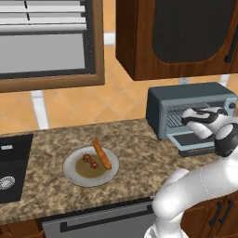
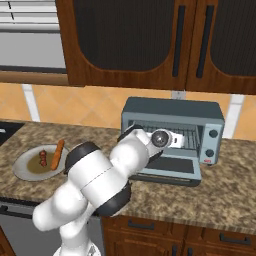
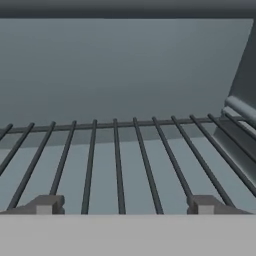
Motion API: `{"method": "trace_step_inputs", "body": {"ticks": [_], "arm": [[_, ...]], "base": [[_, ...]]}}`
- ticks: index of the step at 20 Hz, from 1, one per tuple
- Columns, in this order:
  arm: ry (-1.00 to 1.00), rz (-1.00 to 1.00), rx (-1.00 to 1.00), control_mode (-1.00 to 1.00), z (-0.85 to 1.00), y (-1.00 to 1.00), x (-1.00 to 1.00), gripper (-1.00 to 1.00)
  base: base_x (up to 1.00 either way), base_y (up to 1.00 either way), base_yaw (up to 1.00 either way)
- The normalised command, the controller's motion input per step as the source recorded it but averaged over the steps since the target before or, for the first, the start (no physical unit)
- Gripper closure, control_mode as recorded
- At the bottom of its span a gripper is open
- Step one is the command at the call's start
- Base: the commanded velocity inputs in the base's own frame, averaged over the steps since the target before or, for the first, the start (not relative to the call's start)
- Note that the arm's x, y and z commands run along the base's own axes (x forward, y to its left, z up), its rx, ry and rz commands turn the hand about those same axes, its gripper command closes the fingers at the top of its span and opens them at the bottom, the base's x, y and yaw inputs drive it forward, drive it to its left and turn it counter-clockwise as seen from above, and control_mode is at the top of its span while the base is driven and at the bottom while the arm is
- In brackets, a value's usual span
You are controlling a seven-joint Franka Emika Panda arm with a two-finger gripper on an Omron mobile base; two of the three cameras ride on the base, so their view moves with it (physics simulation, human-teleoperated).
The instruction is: Pick up the kebab skewer and baguette bread, and place them inside the toaster oven. Close the toaster oven door and start by setting the timer.
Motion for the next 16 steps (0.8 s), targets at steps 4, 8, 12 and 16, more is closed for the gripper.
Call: {"method": "trace_step_inputs", "body": {"ticks": [4,8,12,16], "arm": [[0.06,0.00,0.00,-1.00,-1.00,0.00,-1.00,-1.00],[0.11,0.00,-0.04,-1.00,-1.00,0.00,-0.88,-1.00],[0.10,0.00,-0.03,-1.00,-0.95,0.00,-0.75,-1.00],[0.12,0.00,-0.02,-1.00,-0.74,0.00,-0.62,-1.00]], "base": [[0.00,0.00,0.00],[0.00,0.00,0.00],[0.00,0.00,0.00],[0.00,0.00,0.00]]}}
